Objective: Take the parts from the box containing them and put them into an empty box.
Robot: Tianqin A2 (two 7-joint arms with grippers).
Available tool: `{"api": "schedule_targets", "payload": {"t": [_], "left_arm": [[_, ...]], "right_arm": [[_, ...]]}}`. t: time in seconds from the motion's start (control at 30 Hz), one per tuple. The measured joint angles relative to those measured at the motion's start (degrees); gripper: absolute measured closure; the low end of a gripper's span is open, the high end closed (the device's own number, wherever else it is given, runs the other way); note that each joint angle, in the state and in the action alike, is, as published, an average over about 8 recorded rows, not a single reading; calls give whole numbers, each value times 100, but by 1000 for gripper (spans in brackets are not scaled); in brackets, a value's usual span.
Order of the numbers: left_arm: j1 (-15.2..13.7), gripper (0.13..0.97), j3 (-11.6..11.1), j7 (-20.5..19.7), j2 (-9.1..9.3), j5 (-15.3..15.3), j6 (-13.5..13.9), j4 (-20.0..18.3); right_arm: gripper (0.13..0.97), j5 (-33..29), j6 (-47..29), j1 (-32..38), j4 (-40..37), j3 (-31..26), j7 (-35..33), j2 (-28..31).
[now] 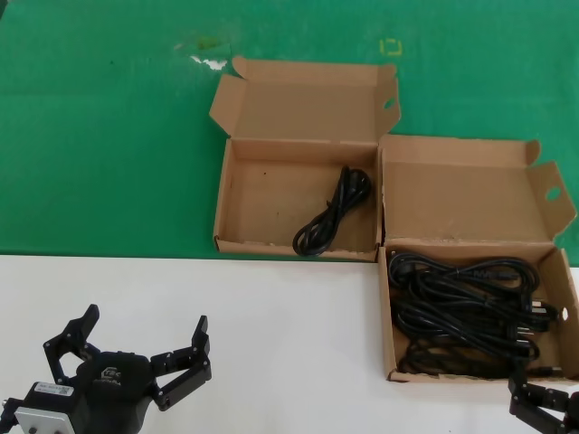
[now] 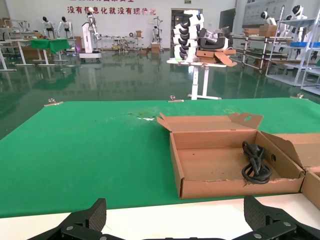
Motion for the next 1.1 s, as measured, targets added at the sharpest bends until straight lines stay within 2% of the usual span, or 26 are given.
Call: {"api": "schedule_targets", "payload": {"t": [1.1], "left_arm": [[0,132,0,0,0,0,0,0]], "right_arm": [[129,0,0,0,0,0,0,0]]}}
